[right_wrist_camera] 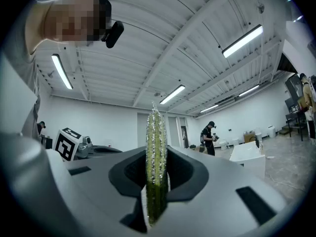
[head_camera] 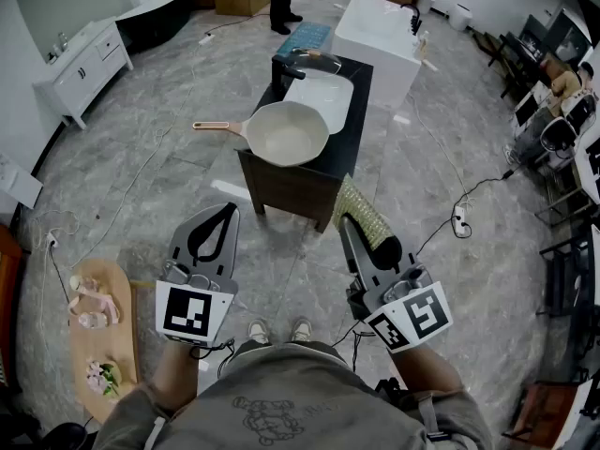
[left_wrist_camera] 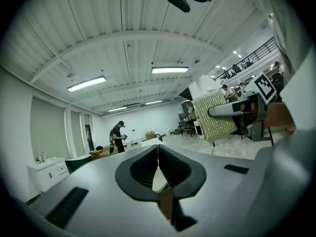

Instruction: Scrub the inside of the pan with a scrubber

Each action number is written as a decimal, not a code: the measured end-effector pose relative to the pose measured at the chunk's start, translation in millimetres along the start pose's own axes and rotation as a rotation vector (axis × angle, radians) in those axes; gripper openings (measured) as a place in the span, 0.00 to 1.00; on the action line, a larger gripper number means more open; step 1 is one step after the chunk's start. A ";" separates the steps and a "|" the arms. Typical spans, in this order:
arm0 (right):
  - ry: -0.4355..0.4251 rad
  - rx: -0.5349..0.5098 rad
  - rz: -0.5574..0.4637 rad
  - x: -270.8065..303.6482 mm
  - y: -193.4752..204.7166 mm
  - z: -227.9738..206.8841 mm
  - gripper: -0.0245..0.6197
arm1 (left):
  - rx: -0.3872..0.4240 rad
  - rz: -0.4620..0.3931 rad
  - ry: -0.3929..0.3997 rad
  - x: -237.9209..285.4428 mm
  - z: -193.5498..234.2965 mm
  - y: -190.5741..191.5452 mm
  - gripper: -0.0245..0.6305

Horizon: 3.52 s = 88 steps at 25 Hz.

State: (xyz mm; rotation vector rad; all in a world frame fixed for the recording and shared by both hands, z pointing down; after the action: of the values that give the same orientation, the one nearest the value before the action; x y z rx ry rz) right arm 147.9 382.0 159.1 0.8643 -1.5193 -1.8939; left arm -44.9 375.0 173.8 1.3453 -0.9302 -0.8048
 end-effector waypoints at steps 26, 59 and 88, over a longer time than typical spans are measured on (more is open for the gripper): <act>-0.064 -0.002 -0.015 -31.3 13.6 -28.4 0.15 | 0.020 0.001 -0.058 9.6 -47.7 4.5 0.07; -0.040 0.043 0.080 142.1 105.1 -103.4 0.15 | 0.035 0.057 -0.089 153.4 106.1 38.0 0.07; 0.014 0.029 0.315 402.5 210.3 -159.6 0.15 | 0.181 0.424 0.216 356.5 330.2 141.2 0.32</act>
State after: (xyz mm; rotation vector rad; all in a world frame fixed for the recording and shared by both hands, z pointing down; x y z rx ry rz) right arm 20.1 -64.8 284.7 0.6071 -1.5744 -1.6373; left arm -194.9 -77.5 343.5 1.2962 -1.0836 -0.2512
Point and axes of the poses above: the fingertips, and each gripper's own axes: x forward along the fingers, z to its left, y out of its underside, the point moved 3 cm from there along -x, backward along the fingers, and after that the axes turned 14 degrees about -x, right-handed, at the moved point
